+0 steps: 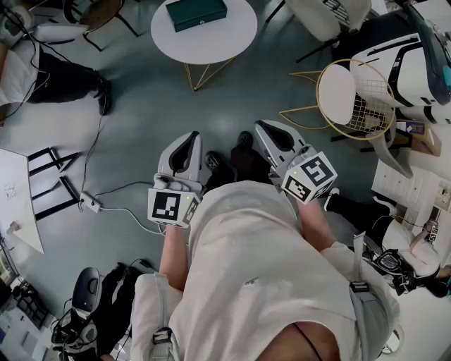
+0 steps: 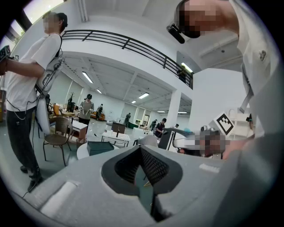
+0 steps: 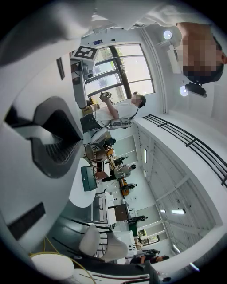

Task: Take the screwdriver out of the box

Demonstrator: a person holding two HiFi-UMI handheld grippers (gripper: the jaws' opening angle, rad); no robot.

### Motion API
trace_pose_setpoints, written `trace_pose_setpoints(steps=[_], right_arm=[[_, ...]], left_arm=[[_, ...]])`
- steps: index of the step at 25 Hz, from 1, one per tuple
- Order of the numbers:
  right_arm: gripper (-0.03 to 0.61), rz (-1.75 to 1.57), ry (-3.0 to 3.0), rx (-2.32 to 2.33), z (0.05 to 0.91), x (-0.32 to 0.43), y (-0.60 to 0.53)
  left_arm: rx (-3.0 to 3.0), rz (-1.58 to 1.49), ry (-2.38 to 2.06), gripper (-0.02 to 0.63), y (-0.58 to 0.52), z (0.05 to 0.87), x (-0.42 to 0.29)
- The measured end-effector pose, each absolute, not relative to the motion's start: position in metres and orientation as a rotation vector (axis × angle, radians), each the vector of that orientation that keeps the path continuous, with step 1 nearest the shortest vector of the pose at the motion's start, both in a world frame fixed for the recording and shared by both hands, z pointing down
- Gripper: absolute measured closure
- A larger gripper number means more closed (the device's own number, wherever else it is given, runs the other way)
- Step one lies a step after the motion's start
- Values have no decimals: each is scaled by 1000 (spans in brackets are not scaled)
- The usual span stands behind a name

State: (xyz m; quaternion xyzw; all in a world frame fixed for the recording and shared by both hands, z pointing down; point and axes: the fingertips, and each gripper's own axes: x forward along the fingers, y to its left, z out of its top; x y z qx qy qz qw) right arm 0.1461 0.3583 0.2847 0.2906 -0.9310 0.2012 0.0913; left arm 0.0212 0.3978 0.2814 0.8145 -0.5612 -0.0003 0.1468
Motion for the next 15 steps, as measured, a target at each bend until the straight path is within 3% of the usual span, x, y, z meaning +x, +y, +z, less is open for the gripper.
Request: trace_pose_setpoints(steps=[15], right_arm=[[574,607,-2726,927,284,159,384]], left_arm=[[2342,43,-1558,604,421,281,30]])
